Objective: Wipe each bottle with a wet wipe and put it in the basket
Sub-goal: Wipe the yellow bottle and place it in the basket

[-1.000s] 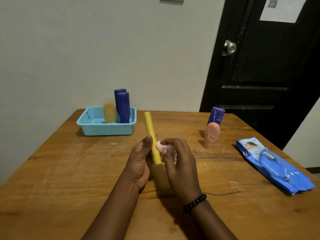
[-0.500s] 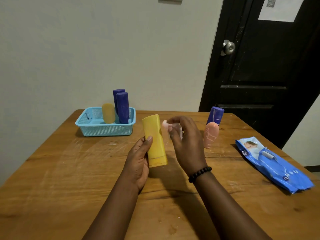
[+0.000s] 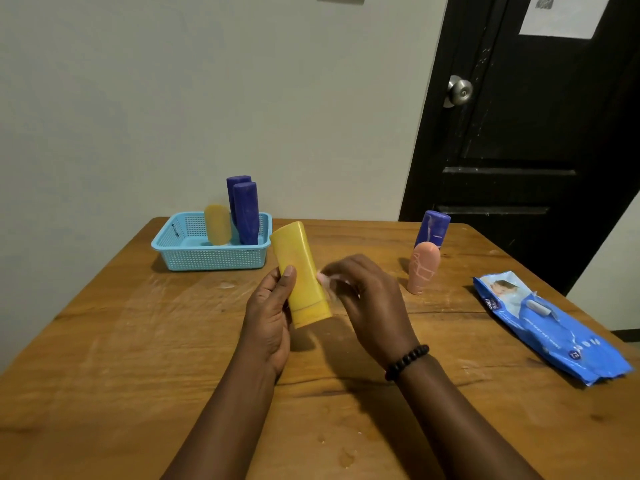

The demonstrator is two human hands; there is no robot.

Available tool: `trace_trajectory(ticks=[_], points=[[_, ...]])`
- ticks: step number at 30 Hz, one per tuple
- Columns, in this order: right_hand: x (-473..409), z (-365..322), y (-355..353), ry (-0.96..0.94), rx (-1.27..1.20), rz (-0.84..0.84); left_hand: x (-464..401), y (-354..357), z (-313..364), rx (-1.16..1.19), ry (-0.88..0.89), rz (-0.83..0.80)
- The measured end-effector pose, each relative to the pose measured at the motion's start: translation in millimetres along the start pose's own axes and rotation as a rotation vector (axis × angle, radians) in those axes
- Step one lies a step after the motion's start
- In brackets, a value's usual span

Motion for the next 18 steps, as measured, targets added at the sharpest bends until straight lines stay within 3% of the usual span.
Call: trace_trajectory(ticks=[4, 8, 11, 14, 18], points=[[39.0, 10.2, 19.7, 0.013, -0.014, -0.142, -0.2, -2.7, 4.4, -0.018, 0.044, 0.039], [42.3, 32.9, -2.9, 0.198, -0.055, 0.09, -1.5, -2.9, 2.0, -0.048, 0.053, 0.041], [18.7, 22.1, -21.5, 0.158, -0.049, 0.214, -0.2, 1.2, 1.1, -0.133, 0.058, -0.003], [-6.7, 0.1, -26.2, 0.065, -0.007, 0.252, 0.7, 5.0, -3.0, -0.203, 0.03, -0.031], [-24.3, -9.3, -14.2, 0.015, 0.082, 0.168, 1.7, 6.8, -3.9, -0.249, 0.019, -0.061]])
Point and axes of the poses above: each hand's wrist, its own x-axis away from the middle knuckle, its own y-axis out of the palm, z = x × y, the point moved 8 cm from there along -x, towards the middle knuckle
